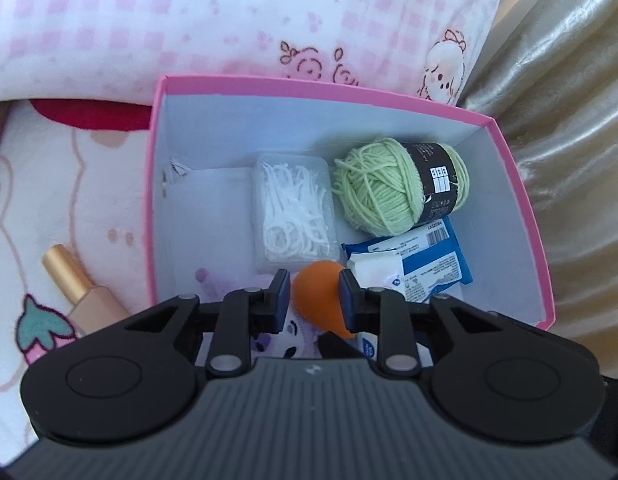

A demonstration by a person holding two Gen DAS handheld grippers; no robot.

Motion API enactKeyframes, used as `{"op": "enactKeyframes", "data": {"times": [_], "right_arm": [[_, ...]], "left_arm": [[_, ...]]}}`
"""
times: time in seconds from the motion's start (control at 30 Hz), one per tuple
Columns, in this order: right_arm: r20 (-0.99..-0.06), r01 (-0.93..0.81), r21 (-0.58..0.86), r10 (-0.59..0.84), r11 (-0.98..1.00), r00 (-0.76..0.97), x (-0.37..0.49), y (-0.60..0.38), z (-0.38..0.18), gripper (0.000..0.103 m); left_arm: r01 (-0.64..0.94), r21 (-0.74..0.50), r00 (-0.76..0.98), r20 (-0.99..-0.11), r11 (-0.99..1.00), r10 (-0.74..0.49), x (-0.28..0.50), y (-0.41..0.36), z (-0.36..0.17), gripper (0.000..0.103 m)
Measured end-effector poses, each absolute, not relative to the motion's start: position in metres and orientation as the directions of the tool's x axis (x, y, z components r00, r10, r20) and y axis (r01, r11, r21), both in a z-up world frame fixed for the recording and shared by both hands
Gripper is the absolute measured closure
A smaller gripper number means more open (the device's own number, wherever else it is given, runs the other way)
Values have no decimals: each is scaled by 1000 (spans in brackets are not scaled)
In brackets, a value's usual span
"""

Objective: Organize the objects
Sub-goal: 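Open the left gripper to drop the sponge beside the plush toy, then move the left tool toward the gold-capped foundation bottle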

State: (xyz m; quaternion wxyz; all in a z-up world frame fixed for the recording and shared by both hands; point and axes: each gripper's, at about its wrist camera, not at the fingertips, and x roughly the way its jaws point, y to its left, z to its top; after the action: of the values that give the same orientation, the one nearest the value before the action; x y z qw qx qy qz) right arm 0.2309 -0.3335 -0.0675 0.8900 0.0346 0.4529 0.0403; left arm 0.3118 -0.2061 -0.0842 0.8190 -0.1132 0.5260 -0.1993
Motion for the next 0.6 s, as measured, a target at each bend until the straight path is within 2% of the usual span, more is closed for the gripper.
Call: {"op": "enactKeyframes", "data": {"times": [0.1,0.17,0.27,0.47,0.6], "right_arm": [[-790,-16,97,87,995,607,221,-332,-54,55],[-777,-6,104,85,995,623,214,-331,-44,53],[-771,-6,101,81,995,631,206,-328,-32,53],[-756,-26,110,101,994,646,176,-311,-6,52],[-751,-64,68,93,996,654,152,-289,18,52]], "left_arm": [[219,-407,360,-811,887,-461,304,-197,-71,69],[229,-383,374,-814,895,-444,297,-190,-58,59],[250,-331,402,-819,910,-409,286,-181,-38,51],[280,-326,401,-815,903,-419,258,-156,-7,43],[319,-324,396,-809,891,-435,236,-141,7,40]]}}
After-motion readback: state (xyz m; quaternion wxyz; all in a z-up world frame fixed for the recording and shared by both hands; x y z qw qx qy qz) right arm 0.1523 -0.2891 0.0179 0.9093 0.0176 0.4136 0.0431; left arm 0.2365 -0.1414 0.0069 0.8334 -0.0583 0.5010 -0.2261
